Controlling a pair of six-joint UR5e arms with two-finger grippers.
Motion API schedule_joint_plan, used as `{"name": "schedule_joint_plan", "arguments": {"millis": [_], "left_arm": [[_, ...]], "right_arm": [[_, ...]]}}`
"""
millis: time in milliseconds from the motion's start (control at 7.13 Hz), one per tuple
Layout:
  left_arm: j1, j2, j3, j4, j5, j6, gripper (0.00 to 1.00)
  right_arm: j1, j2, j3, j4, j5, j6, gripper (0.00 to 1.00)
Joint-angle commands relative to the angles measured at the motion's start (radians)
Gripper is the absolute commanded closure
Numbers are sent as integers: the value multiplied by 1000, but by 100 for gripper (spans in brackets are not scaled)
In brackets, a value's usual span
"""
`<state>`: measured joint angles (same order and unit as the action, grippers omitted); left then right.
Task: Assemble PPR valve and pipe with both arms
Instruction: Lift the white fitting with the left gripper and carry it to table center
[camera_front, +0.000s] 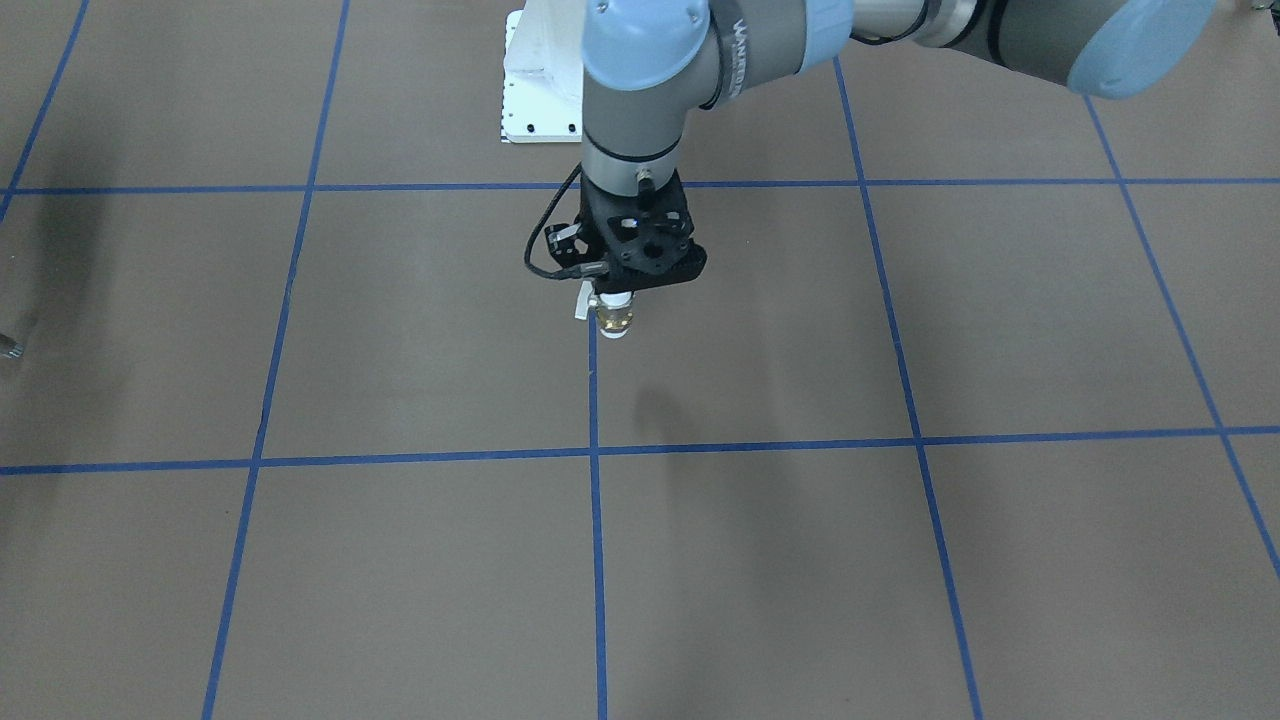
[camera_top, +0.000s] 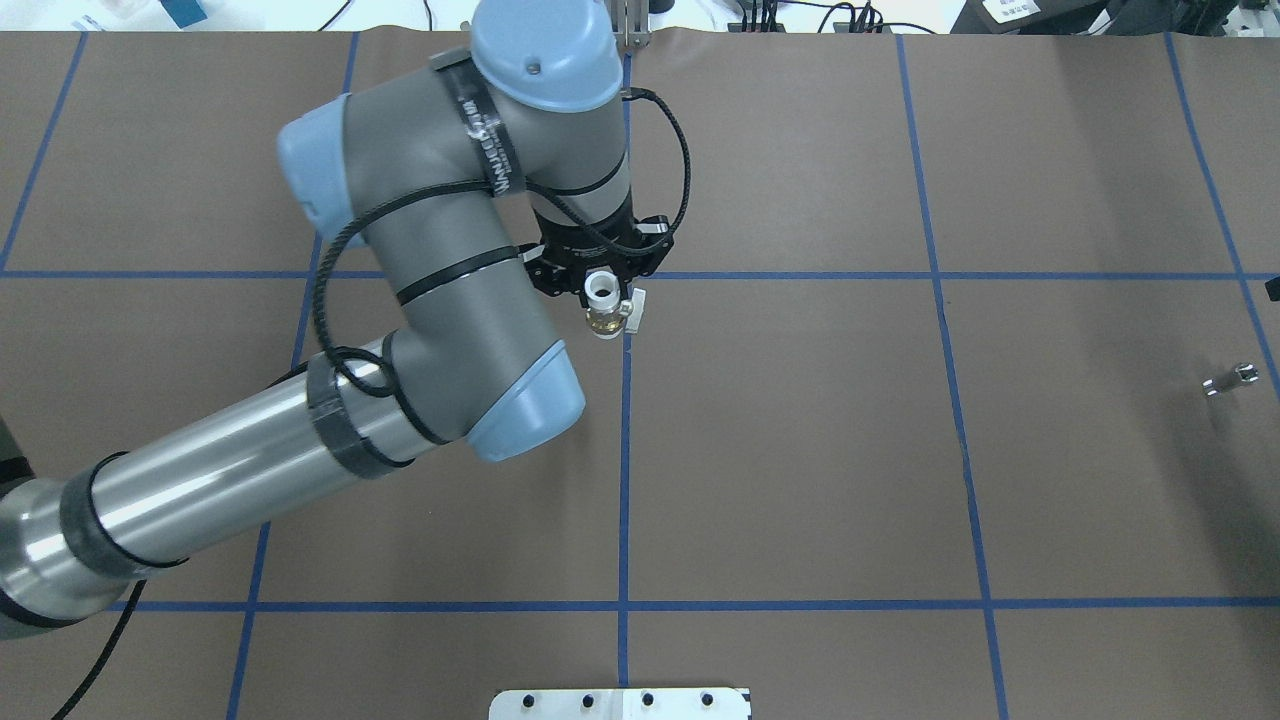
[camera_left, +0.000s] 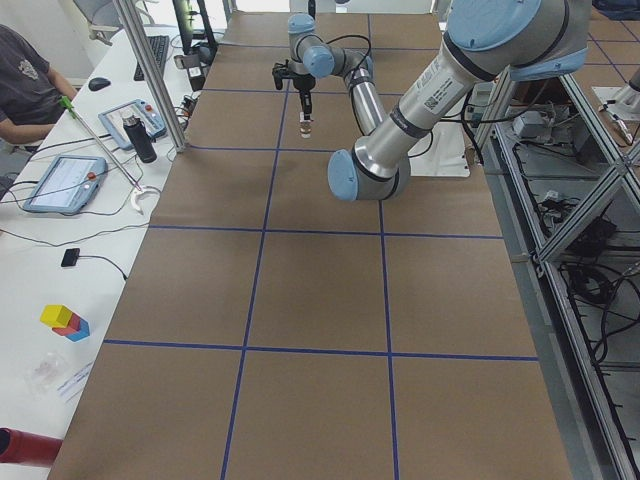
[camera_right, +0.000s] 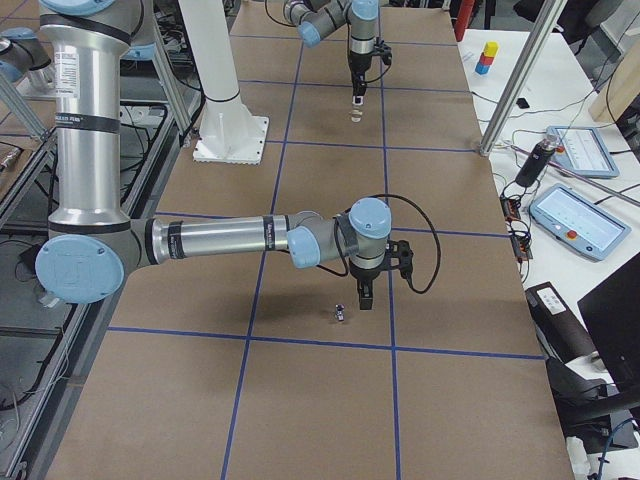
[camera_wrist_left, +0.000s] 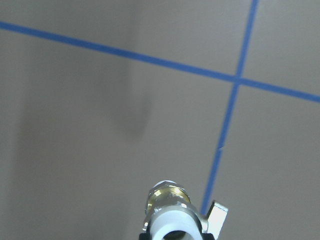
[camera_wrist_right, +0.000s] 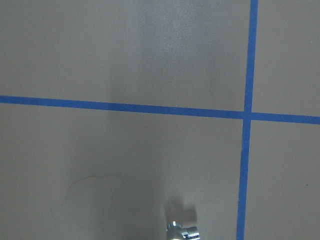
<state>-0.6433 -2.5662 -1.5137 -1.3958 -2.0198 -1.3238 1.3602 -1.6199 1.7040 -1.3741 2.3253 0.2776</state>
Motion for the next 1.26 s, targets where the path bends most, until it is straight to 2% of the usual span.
{"name": "schedule_joint_plan", "arguments": {"millis": [0,701,1122], "left_arm": [[2,-67,203,-126,4,12,100],[7,-68,245,-131,3,17,100],[8,-68,280,-187,3,5,100]], "right_arm": [[-1,0,2,1,0,0,0],[-15,2,0,0,0,2,0],[-18,2,0,0,0,2,0]]}}
